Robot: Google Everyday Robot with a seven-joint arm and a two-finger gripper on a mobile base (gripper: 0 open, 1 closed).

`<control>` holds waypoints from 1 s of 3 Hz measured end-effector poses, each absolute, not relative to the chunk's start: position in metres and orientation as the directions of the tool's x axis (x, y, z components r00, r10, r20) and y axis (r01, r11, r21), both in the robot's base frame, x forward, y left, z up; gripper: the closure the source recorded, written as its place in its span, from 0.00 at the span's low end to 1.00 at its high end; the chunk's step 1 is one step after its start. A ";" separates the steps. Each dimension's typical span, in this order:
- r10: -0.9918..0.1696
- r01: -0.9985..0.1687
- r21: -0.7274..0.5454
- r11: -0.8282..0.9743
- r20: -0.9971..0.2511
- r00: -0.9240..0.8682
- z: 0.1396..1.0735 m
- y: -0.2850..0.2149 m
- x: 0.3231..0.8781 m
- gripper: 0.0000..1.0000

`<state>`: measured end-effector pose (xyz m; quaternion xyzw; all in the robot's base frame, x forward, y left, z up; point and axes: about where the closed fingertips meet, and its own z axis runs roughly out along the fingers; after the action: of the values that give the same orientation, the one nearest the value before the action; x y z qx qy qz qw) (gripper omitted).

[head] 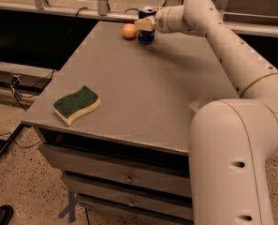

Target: Move pepsi can near orange

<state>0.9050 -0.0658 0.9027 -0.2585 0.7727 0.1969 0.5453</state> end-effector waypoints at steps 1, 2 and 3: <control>-0.194 -0.624 0.016 0.781 -0.944 -0.267 0.901 -0.067 0.905 0.00; -0.204 -0.641 -0.002 0.767 -0.949 -0.240 0.911 -0.081 0.894 0.00; -0.228 -0.672 -0.046 0.739 -0.956 -0.185 0.940 -0.118 0.862 0.00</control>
Offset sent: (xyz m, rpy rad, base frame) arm -0.0293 -0.0441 0.0262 -0.0205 -0.0728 0.0578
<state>0.8622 -0.1183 0.9395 -0.3027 0.7439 0.1976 0.5620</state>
